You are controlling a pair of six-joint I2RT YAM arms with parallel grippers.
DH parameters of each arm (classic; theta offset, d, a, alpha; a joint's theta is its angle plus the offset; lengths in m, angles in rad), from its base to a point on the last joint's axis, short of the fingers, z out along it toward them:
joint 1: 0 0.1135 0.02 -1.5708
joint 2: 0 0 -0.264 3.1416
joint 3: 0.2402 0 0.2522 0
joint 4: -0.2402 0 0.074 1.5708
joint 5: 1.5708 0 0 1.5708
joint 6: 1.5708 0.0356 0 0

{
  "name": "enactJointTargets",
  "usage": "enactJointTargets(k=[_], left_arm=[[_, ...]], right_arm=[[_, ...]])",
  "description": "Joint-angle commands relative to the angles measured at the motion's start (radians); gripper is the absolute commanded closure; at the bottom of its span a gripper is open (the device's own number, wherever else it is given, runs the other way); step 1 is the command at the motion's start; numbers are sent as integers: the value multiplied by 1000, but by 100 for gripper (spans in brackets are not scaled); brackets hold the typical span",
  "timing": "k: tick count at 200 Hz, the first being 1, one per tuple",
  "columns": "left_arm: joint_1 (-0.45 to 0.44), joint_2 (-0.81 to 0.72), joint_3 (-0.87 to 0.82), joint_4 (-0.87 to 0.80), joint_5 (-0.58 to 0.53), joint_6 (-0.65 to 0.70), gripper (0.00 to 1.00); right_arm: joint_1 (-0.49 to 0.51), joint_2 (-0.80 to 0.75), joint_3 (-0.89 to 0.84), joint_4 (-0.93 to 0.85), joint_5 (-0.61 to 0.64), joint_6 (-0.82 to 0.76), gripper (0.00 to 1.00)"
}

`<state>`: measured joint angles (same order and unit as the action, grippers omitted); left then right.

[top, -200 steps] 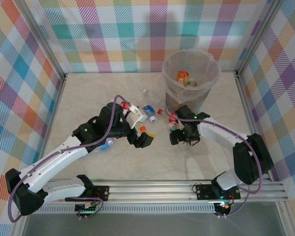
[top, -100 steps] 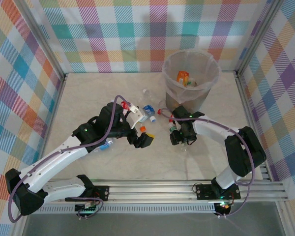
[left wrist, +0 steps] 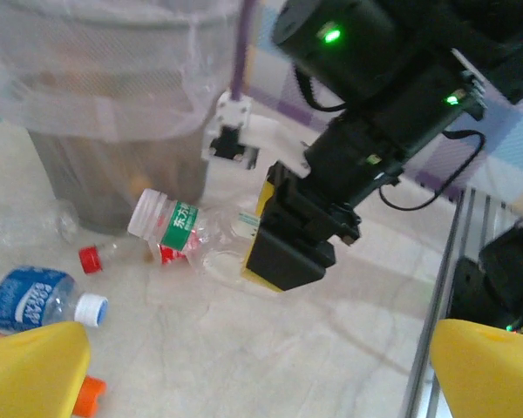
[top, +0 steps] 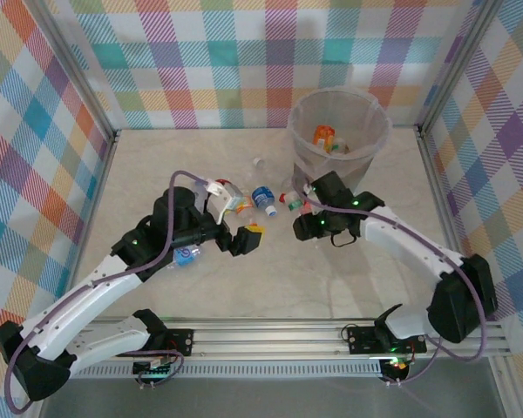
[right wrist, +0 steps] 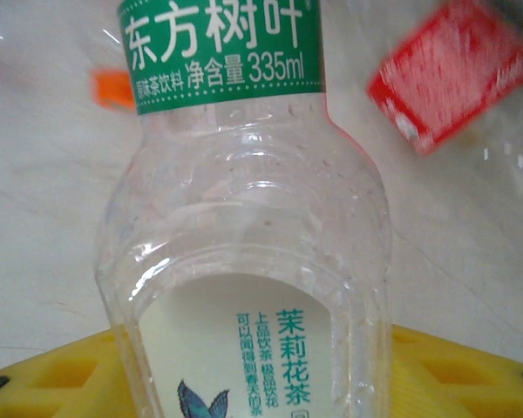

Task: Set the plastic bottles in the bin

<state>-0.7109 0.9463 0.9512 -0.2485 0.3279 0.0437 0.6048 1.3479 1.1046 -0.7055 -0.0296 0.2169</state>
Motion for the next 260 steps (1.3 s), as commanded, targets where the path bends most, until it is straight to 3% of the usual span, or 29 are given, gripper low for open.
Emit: enactJointTargets(k=[1, 59, 126, 155, 192, 260], left_arm=[[19, -29, -18, 79, -3, -36, 0], [50, -104, -50, 134, -33, -65, 0], [50, -152, -75, 144, -104, -89, 0], [51, -146, -62, 116, -125, -84, 0], [51, -137, -60, 95, -124, -44, 0], [52, -100, -45, 71, -112, -33, 0]], right_arm=[[7, -57, 88, -9, -96, -7, 42], [0, -26, 373, 14, -100, -39, 42], [-97, 119, 644, 43, 52, -56, 44], [-182, 220, 780, -37, 119, -34, 45], [-300, 349, 937, -167, 83, 0, 44], [-388, 552, 1136, -401, 197, -28, 42]])
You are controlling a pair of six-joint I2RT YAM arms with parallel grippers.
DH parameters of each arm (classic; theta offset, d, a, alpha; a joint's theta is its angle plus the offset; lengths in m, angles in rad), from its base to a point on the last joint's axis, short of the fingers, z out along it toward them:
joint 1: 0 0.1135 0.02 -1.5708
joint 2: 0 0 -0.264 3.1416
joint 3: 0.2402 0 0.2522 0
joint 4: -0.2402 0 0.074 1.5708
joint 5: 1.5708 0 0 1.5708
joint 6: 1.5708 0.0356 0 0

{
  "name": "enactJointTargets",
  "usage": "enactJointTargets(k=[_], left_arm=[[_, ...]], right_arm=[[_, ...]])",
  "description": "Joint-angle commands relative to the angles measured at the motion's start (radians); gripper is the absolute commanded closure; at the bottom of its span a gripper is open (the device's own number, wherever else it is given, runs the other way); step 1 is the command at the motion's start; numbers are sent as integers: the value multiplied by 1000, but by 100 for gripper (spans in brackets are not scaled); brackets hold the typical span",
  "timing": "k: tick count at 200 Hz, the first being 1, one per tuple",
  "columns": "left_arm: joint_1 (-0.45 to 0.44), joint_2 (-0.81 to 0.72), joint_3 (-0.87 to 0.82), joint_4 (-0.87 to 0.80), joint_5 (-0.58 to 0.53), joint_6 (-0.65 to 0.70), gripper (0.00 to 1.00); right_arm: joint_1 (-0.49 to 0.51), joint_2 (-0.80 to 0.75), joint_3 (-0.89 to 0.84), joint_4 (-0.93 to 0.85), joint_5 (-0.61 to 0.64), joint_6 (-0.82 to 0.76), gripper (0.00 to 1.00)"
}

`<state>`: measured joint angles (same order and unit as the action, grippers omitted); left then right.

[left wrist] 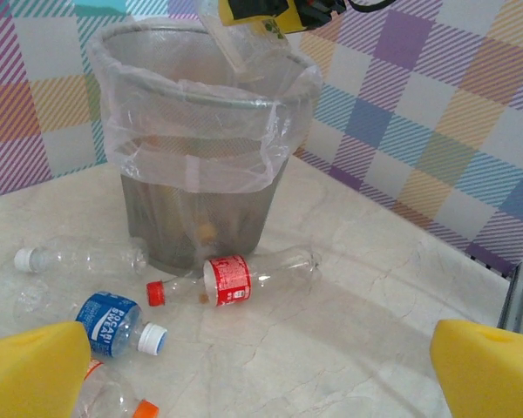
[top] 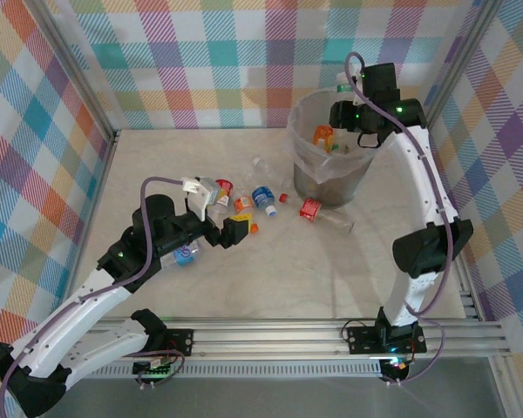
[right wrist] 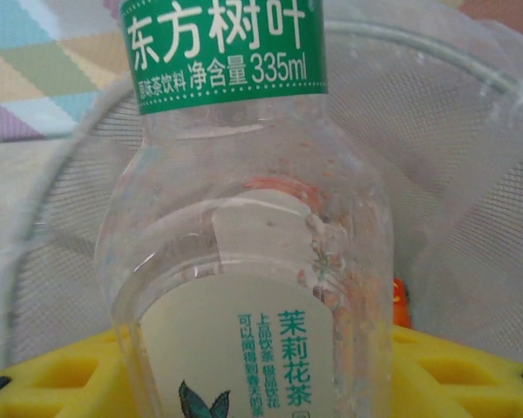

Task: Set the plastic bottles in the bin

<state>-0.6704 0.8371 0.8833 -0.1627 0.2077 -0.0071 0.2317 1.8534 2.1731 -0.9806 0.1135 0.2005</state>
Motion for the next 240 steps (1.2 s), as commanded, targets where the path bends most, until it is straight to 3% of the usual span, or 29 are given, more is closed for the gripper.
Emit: enactJointTargets(k=[1, 60, 84, 125, 170, 198, 240], left_arm=[[11, 9, 24, -16, 8, 19, 0], [11, 23, 30, -28, 20, 30, 0], [11, 28, 32, -34, 25, 31, 0], [11, 26, 33, -32, 36, 38, 0], [12, 12, 28, -28, 33, 45, 0], [11, 5, 26, -26, 32, 49, 0], [10, 5, 24, -24, 37, 50, 0]], right_arm=[[-15, 49, 69, -129, 55, -12, 42], [-32, 105, 115, -212, 86, -5, 36], [-34, 109, 140, -221, 87, 0, 25], [-27, 50, 146, -179, 17, -18, 19], [47, -179, -152, 40, -69, -105, 19], [158, -343, -388, 148, -76, -183, 19], [302, -500, -637, 168, -66, -200, 18]])
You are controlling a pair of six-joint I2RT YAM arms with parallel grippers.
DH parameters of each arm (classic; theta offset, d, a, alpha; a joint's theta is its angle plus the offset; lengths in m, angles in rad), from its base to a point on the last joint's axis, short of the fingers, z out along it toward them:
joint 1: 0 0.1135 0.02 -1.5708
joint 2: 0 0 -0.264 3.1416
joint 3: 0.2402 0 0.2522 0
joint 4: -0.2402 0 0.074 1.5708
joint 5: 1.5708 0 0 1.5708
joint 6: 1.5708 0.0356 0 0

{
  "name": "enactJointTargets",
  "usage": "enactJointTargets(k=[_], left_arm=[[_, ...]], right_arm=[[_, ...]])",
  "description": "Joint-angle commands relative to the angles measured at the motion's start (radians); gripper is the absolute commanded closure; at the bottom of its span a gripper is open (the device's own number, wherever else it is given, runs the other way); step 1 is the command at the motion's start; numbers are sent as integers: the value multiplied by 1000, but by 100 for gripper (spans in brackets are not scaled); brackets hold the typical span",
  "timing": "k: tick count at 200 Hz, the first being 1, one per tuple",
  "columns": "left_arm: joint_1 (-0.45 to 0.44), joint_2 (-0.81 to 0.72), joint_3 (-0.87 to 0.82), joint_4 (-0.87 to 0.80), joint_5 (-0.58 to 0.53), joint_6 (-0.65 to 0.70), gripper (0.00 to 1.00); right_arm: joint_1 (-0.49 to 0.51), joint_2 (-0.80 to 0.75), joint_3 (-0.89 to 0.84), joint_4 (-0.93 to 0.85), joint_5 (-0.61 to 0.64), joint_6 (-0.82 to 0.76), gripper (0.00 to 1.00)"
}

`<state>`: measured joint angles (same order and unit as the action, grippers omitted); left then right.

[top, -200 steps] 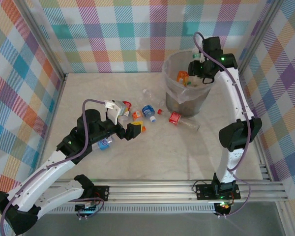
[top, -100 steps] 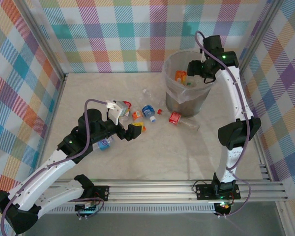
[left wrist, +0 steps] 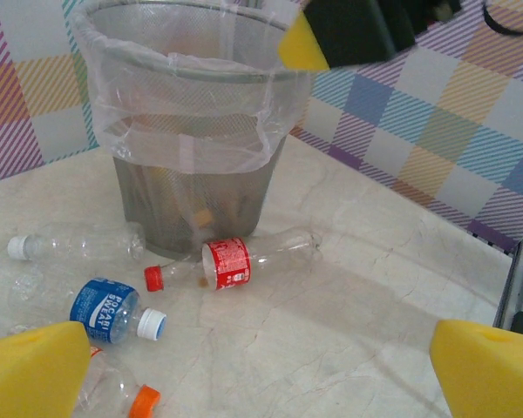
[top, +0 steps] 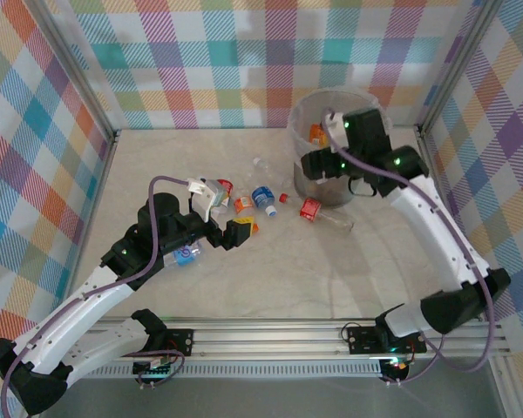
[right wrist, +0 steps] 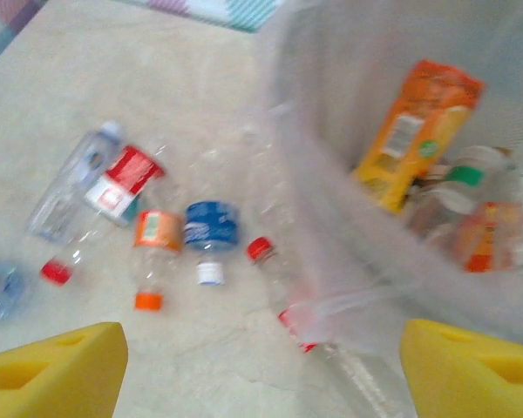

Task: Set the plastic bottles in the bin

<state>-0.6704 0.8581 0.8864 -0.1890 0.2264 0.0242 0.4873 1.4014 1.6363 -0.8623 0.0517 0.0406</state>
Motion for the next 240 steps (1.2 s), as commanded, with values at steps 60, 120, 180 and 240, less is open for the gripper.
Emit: enactJointTargets(k=[60, 120, 180, 240], left_arm=[[11, -8, 22, 0, 31, 18, 0], [11, 27, 26, -3, 52, 17, 0], [11, 19, 17, -2, 25, 29, 0], [11, 13, 26, -10, 63, 27, 0]], right_arm=[[94, -122, -388, 98, -10, -81, 13], [99, -32, -535, 197, 144, -131, 8], [99, 164, -540, 309, 284, -192, 3], [97, 232, -552, 373, 327, -212, 0]])
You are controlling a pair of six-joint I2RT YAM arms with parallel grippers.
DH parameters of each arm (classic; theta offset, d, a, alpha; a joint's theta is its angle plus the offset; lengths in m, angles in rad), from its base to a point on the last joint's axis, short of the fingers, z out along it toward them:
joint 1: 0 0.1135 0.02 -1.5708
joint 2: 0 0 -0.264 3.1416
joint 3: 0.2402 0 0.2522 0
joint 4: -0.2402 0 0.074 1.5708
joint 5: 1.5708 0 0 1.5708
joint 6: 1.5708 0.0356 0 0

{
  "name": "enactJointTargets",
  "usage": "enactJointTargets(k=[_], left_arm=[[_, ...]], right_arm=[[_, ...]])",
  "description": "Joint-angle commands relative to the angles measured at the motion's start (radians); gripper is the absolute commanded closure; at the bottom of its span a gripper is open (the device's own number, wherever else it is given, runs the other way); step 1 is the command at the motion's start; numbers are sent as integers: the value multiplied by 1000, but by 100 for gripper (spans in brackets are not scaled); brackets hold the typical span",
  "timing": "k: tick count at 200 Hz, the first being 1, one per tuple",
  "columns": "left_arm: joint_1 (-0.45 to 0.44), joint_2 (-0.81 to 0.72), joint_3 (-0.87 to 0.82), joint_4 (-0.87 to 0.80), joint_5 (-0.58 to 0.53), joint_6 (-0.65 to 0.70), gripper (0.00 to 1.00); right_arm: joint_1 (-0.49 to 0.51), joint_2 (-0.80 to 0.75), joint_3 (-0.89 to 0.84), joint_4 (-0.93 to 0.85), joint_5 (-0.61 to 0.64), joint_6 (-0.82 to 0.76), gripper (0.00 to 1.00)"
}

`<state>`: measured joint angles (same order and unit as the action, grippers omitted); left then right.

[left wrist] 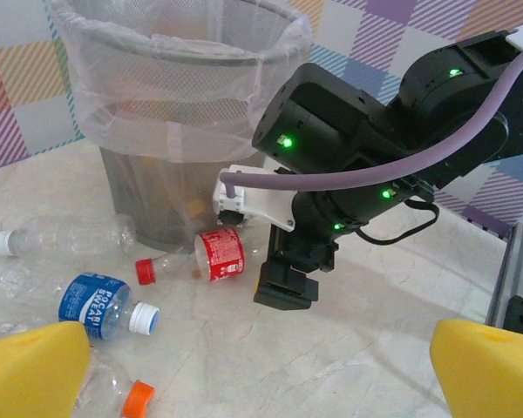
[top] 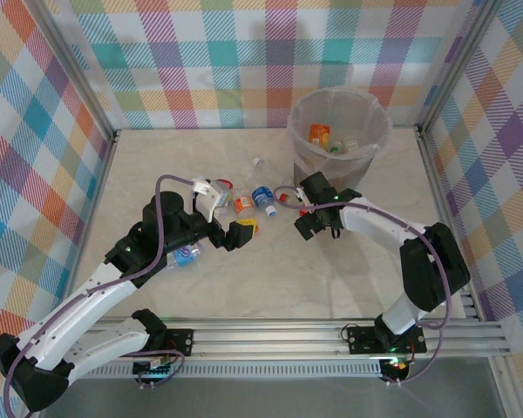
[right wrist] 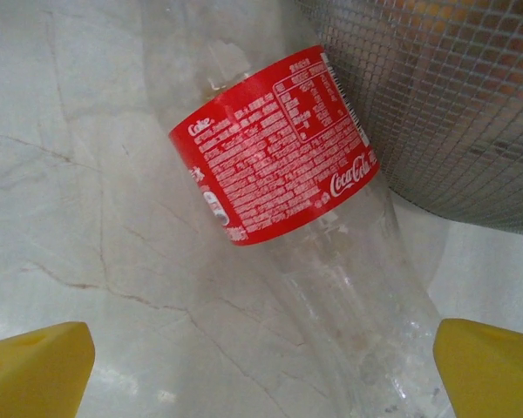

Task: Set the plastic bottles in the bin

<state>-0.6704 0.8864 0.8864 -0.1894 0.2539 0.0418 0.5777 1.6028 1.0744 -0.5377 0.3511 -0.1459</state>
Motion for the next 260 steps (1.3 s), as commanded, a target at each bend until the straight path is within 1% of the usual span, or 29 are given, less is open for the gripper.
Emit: enactJointTargets(k=[1, 25, 93, 134, 164, 187, 210, 260], left_arm=[[11, -15, 26, -10, 37, 9, 0], [11, -10, 28, -11, 50, 5, 0], [11, 8, 36, -18, 55, 11, 0], [11, 11, 39, -21, 51, 11, 0], [12, 6, 40, -22, 48, 12, 0], [11, -1, 42, -24, 43, 15, 0], [11, -8, 44, -33, 24, 24, 0], [11, -3, 42, -30, 30, 23, 0]], right_arm=[[7, 33, 11, 48, 29, -25, 0], [4, 75, 41, 45, 50, -43, 0], [-10, 160, 87, 48, 63, -65, 0], [-10, 208, 122, 26, 46, -78, 1], [-5, 223, 133, 4, 10, -68, 5], [15, 221, 120, -5, 25, -50, 7], [31, 218, 99, 3, 31, -27, 12], [45, 246, 94, 6, 43, -11, 27]])
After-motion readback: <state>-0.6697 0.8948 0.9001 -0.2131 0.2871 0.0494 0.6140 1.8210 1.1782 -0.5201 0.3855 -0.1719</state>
